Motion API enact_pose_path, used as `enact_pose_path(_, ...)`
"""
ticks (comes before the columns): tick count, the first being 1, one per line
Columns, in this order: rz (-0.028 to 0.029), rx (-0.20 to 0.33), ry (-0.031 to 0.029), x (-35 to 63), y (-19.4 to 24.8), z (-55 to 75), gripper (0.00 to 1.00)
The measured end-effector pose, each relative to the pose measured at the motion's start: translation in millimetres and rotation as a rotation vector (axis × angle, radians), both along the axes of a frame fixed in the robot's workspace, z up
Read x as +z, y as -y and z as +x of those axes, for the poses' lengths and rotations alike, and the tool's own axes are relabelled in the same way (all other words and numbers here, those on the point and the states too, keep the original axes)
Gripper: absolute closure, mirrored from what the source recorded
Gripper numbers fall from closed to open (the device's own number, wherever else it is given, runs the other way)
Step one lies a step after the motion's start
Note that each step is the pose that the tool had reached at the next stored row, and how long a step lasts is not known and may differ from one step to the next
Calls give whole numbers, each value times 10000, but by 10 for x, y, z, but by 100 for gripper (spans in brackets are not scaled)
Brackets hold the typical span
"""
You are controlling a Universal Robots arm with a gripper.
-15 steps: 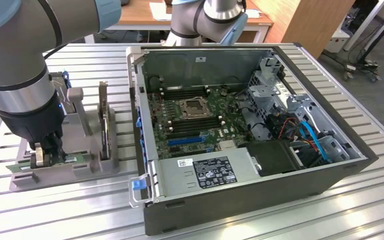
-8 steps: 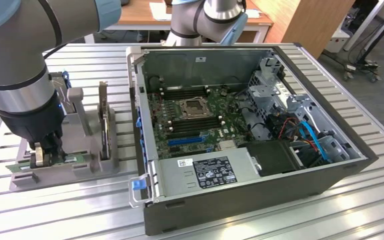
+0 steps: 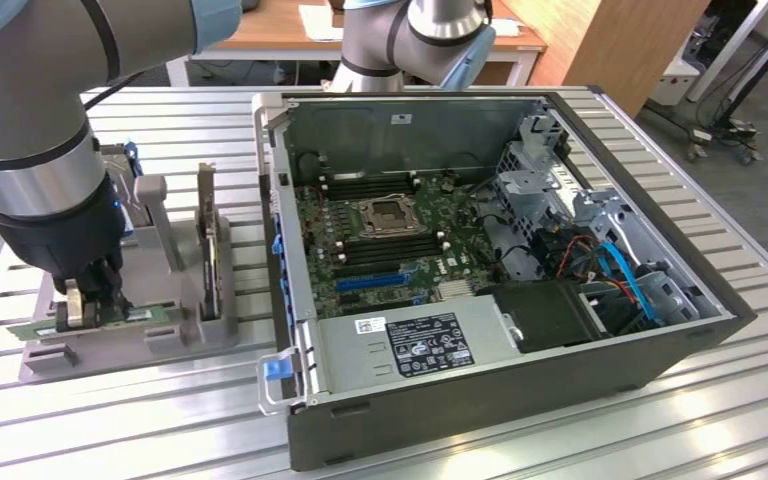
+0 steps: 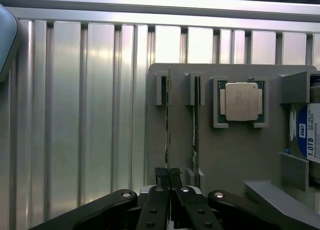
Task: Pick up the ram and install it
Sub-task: 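Pick up the ram and move it above insertion slot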
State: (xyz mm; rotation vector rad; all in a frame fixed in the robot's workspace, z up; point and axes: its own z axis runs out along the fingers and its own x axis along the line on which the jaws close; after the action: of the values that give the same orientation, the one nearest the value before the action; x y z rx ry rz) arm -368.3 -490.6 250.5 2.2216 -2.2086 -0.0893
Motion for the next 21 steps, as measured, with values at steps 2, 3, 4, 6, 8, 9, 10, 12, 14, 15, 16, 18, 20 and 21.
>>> enact_pose_path(2, 0, 1, 0, 24, 0, 0, 89)
enact_pose_path(3, 0, 1, 0, 37, 0, 0, 89)
enact_pose_path(4, 0, 0, 1, 50, 0, 0, 89)
enact_pose_path(6, 0, 1, 0, 79, 0, 0, 89)
enact_pose_path(8, 0, 1, 0, 110, 0, 0, 89)
enact_pose_path(9, 0, 1, 0, 123, 0, 0, 89)
enact_pose_path(10, 1, 1, 0, 137, 0, 0, 89)
enact_pose_path(12, 0, 1, 0, 165, 0, 0, 89)
enact_pose_path(14, 0, 1, 0, 194, 0, 0, 89)
enact_pose_path(15, 0, 1, 0, 208, 0, 0, 89)
enact_pose_path(16, 1, 0, 0, 223, 0, 0, 89)
enact_pose_path(18, 0, 1, 0, 250, 0, 0, 89)
enact_pose_path(20, 0, 1, -1, 278, 0, 0, 89)
enact_pose_path(21, 1, 1, 0, 291, 0, 0, 89)
